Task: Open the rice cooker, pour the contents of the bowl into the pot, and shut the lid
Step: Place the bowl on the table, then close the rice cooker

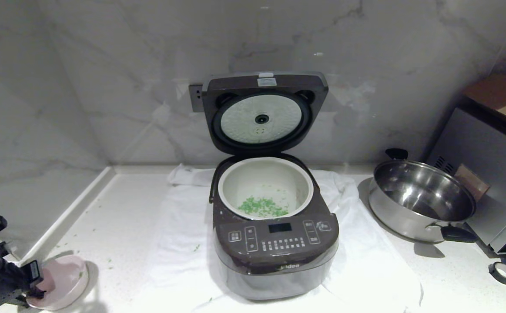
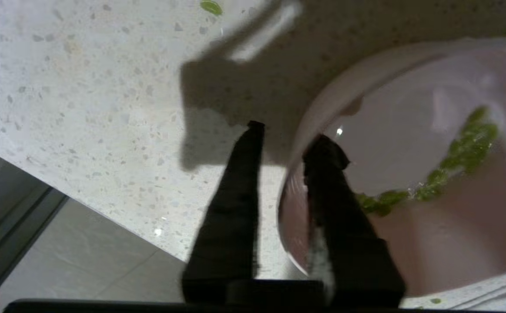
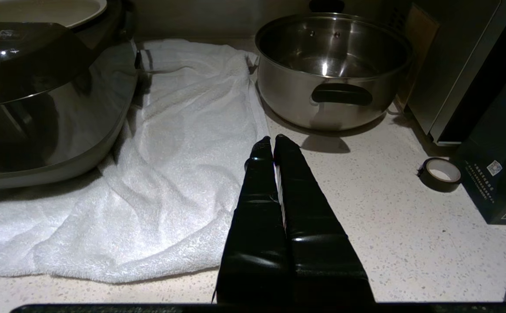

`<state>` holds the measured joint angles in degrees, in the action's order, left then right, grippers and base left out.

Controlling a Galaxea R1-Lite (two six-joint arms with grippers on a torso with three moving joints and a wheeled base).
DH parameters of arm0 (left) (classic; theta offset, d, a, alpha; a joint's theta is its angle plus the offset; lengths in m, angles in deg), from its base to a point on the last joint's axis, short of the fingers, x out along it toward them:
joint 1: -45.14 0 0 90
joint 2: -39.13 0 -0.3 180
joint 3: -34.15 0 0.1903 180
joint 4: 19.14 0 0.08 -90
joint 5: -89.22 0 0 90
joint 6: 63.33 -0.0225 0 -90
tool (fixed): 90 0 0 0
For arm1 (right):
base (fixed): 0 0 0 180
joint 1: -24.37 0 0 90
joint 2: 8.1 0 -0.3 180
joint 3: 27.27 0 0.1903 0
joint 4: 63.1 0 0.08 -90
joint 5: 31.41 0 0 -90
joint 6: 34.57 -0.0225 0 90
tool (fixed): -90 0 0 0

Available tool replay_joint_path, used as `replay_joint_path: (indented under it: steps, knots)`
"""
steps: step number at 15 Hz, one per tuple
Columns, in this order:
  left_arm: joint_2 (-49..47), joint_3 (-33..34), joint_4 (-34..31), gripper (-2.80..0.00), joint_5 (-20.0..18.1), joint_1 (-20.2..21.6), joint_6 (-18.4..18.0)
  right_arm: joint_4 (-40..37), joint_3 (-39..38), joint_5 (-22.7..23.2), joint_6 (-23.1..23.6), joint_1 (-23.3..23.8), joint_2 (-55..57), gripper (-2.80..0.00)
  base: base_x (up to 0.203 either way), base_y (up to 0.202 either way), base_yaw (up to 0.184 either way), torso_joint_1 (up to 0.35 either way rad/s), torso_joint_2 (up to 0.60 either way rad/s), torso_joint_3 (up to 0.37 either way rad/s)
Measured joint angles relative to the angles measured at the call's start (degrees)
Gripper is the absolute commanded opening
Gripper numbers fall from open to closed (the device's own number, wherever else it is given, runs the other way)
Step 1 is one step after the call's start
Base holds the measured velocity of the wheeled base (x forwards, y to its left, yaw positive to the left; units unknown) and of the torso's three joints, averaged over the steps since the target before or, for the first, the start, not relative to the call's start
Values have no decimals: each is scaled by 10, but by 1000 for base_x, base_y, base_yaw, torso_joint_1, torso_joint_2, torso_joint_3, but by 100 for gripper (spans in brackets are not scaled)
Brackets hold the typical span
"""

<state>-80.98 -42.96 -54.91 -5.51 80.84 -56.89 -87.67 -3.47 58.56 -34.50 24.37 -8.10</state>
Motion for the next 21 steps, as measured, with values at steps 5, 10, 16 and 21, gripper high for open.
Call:
replay_joint_path:
  steps: [5,10,16,21]
  knots:
    - [16,1,-6,0,-6,-1,0,0,0,0,0,0,0,-280,0,0,0,0,0,0]
    - [38,-1,-10,0,-22,-9,0,0,0,0,0,0,0,-280,0,0,0,0,0,0]
    - [81,-6,-61,0,-50,-44,-1,0,0,0,0,0,0,-280,0,0,0,0,0,0]
    - [129,-6,-62,0,-51,-105,22,0,0,0,0,0,0,-280,0,0,0,0,0,0]
